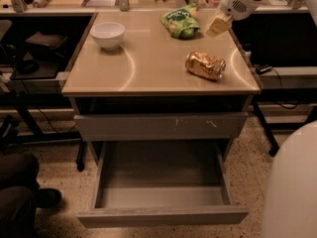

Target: Place orange can into middle drawer

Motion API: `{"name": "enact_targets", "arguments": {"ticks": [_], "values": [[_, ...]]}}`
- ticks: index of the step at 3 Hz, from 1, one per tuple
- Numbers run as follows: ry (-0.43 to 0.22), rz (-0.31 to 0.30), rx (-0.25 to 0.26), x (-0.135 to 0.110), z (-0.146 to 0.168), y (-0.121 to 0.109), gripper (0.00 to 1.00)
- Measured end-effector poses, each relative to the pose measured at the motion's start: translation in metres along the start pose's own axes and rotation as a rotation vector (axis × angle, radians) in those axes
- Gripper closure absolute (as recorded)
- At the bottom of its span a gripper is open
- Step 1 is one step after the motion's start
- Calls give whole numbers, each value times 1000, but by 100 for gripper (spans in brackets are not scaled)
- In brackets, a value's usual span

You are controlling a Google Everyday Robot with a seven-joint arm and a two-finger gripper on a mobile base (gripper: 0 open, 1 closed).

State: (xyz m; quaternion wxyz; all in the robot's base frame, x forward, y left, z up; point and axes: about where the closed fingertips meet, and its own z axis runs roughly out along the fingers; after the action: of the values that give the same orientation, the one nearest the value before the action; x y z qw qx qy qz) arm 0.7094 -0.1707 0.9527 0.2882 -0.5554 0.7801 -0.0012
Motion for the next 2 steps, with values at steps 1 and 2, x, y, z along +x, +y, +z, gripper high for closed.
{"name": "enact_targets", "arguments": {"ticks": [1, 2], "values": [[0, 0, 0, 0, 0, 0, 34], [0, 0, 0, 0, 0, 0, 11]]}}
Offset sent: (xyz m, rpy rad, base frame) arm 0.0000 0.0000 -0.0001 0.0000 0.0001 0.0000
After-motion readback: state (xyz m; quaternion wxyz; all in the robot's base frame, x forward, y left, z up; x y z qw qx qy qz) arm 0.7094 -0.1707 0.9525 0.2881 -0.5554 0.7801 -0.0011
